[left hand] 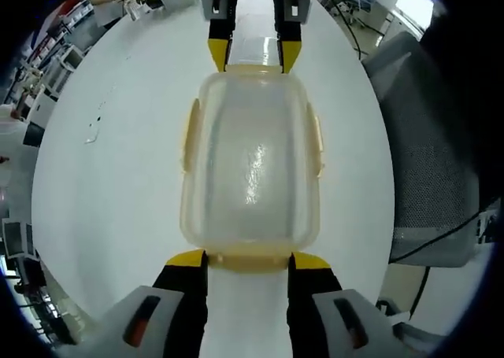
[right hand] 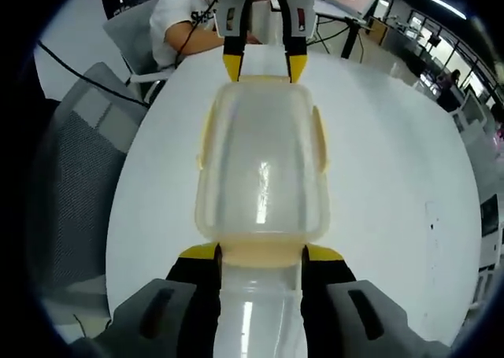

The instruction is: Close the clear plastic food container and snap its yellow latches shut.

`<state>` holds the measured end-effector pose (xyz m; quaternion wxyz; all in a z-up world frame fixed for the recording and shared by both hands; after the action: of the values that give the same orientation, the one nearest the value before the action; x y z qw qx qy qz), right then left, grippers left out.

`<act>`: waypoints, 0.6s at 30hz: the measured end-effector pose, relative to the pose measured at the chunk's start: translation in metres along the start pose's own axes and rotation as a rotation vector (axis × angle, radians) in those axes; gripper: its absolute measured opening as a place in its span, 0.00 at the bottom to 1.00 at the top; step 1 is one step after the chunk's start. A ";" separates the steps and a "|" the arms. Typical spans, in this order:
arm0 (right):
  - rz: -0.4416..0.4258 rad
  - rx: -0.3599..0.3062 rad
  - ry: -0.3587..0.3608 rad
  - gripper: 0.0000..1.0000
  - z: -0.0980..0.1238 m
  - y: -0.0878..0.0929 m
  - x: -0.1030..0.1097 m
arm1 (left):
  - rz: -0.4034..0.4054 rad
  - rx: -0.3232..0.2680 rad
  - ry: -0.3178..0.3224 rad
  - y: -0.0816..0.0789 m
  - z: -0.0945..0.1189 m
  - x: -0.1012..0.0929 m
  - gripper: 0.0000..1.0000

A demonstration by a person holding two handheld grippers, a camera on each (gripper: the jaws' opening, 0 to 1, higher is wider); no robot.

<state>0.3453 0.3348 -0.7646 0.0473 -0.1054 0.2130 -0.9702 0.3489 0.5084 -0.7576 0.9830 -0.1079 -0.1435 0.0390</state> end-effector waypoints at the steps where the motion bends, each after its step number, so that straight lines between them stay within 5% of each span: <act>1: 0.003 0.004 0.001 0.36 0.001 0.002 0.000 | 0.003 -0.005 0.003 -0.003 0.000 -0.001 0.33; 18: -0.005 -0.008 0.017 0.36 0.024 0.030 0.010 | -0.010 -0.063 0.009 -0.039 0.001 -0.001 0.33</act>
<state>0.3423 0.2963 -0.7539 0.0425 -0.0977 0.2172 -0.9703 0.3494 0.4706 -0.7488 0.9799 -0.1381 -0.1409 0.0289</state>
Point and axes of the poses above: the point that each gripper's makers call its tool centre point, and the gripper's own axes: z roughly backward along the fingers, x roughly to its left, y roughly out of its underside, the point moved 2 cm from there along z, roughly backward along the fingers, and after that the axes turned 13 degrees about -y, right-handed, at the moved point
